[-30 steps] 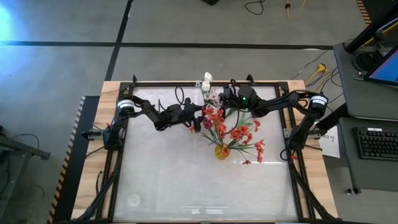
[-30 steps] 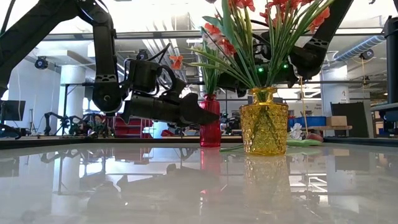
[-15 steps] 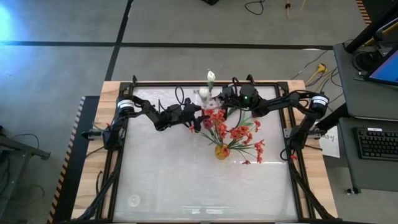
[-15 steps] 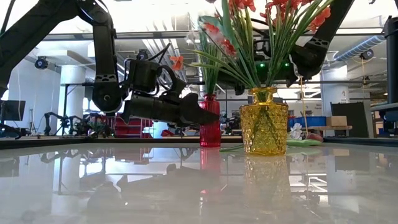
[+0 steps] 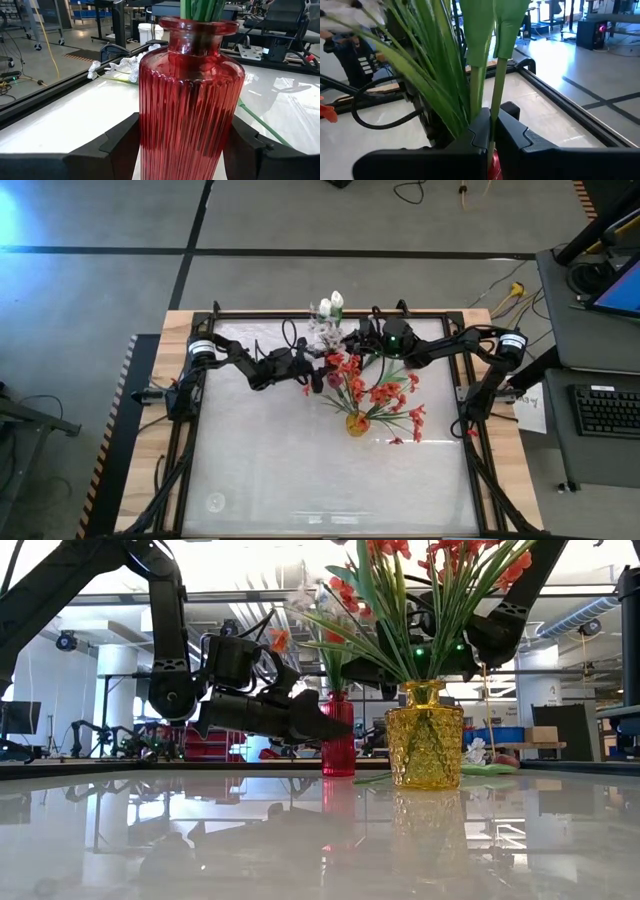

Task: Sort flowers into vase by color
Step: Put the white flower into the red vase

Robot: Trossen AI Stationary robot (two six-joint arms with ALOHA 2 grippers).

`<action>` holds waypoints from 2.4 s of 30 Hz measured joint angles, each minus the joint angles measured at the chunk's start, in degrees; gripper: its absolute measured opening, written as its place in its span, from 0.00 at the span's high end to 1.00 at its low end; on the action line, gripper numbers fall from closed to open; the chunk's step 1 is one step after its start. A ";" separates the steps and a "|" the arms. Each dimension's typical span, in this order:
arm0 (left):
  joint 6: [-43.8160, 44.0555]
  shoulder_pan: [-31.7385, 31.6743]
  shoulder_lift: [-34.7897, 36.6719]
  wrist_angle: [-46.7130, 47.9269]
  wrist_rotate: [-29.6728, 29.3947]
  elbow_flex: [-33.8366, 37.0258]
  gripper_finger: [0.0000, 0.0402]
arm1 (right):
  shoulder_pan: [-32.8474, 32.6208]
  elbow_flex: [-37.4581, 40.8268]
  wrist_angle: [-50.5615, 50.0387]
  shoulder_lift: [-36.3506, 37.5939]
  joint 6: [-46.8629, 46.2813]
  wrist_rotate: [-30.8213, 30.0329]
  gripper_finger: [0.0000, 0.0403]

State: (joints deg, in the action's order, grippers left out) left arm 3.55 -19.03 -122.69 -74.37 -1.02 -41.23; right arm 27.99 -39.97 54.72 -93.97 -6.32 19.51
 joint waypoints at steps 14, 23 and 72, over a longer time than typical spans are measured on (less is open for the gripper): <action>-0.45 -0.04 0.00 0.26 -0.11 -0.38 0.46 | -0.24 0.00 -1.08 0.00 5.87 0.37 0.97; -0.53 0.00 -0.07 1.24 -0.31 -1.46 0.46 | -0.22 0.00 -1.92 0.02 6.59 0.02 0.97; 2.10 0.11 0.04 2.82 -0.39 -1.55 0.46 | -1.22 -0.07 -7.33 0.22 3.01 -1.63 0.97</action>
State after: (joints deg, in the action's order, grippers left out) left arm 5.65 -18.92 -122.65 -71.55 -1.41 -42.78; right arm 26.76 -40.03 47.39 -93.76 -3.32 17.88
